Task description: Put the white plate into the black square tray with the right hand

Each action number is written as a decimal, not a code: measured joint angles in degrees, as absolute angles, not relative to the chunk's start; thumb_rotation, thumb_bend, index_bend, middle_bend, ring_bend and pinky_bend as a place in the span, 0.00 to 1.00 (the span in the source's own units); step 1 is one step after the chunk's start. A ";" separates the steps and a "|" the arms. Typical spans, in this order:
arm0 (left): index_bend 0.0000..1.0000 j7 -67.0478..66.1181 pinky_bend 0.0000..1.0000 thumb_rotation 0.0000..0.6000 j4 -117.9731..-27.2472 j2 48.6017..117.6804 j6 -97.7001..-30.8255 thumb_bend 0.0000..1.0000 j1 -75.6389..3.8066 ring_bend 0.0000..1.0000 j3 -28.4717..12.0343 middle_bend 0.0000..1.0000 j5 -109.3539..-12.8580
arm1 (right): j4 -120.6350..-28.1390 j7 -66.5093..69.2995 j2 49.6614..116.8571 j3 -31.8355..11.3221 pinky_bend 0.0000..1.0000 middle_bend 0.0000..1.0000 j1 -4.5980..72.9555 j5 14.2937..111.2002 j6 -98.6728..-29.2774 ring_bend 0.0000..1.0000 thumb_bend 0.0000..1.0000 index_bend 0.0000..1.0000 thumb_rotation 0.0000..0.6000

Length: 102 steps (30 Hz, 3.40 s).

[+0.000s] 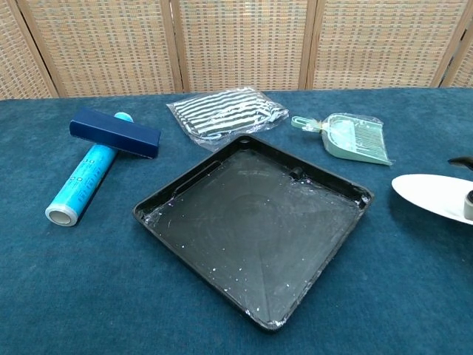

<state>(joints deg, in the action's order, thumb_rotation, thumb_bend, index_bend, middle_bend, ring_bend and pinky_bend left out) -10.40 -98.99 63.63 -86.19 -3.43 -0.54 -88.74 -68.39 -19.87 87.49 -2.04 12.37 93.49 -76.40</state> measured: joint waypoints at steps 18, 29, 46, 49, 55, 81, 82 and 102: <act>0.00 -10.30 0.00 1.00 -99.14 63.46 -85.83 0.00 -3.64 0.00 -0.53 0.00 -88.40 | -66.11 -14.54 87.23 -4.46 0.00 0.00 12.83 92.45 -82.15 0.00 0.53 0.68 1.00; 0.00 -9.59 0.00 1.00 -99.30 63.01 -86.02 0.00 -3.55 0.00 -0.42 0.00 -88.54 | -76.54 -14.14 78.44 -6.78 0.00 0.00 13.15 96.33 -89.46 0.00 0.52 0.69 1.00; 0.00 -8.11 0.00 1.00 -98.68 62.65 -83.38 0.00 -4.81 0.00 -1.71 0.00 -85.16 | -91.20 -21.34 73.06 -15.30 0.00 0.00 31.30 99.27 -73.35 0.00 0.53 0.69 1.00; 0.00 -8.33 0.00 1.00 -98.40 62.85 -82.16 0.00 -5.33 0.00 -1.92 0.00 -84.21 | -90.92 -17.90 74.06 -16.36 0.00 0.00 36.28 98.88 -68.78 0.00 0.52 0.69 1.00; 0.00 -9.09 0.00 1.00 -97.83 63.41 -79.51 0.00 -6.71 0.00 -2.49 0.00 -82.06 | -85.29 -8.72 79.37 -16.80 0.00 0.03 46.25 99.96 -61.60 0.00 0.52 0.69 1.00; 0.00 -11.02 0.00 1.00 -96.96 64.40 -76.12 0.00 -8.74 0.00 -3.30 0.00 -77.02 | -77.24 -11.99 87.72 -9.29 0.00 0.00 54.49 97.62 -52.78 0.00 0.00 0.00 1.00; 0.00 -11.23 0.00 1.00 -97.00 64.44 -76.18 0.00 -8.73 0.00 -3.25 0.00 -77.05 | -78.69 -12.94 86.61 -8.98 0.00 0.00 54.20 97.31 -52.36 0.00 0.00 0.00 1.00; 0.00 -11.69 0.00 1.00 -98.39 64.10 -79.71 0.00 -7.62 0.00 -1.61 0.00 -81.16 | -94.56 -27.19 64.63 -1.46 0.00 0.00 40.23 93.82 -60.58 0.00 0.00 0.00 1.00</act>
<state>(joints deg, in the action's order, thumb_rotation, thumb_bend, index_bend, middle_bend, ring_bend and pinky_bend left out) -11.69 -98.39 64.10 -79.71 -7.62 -1.61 -81.16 -94.56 -27.19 64.63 -1.46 40.23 93.82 -60.58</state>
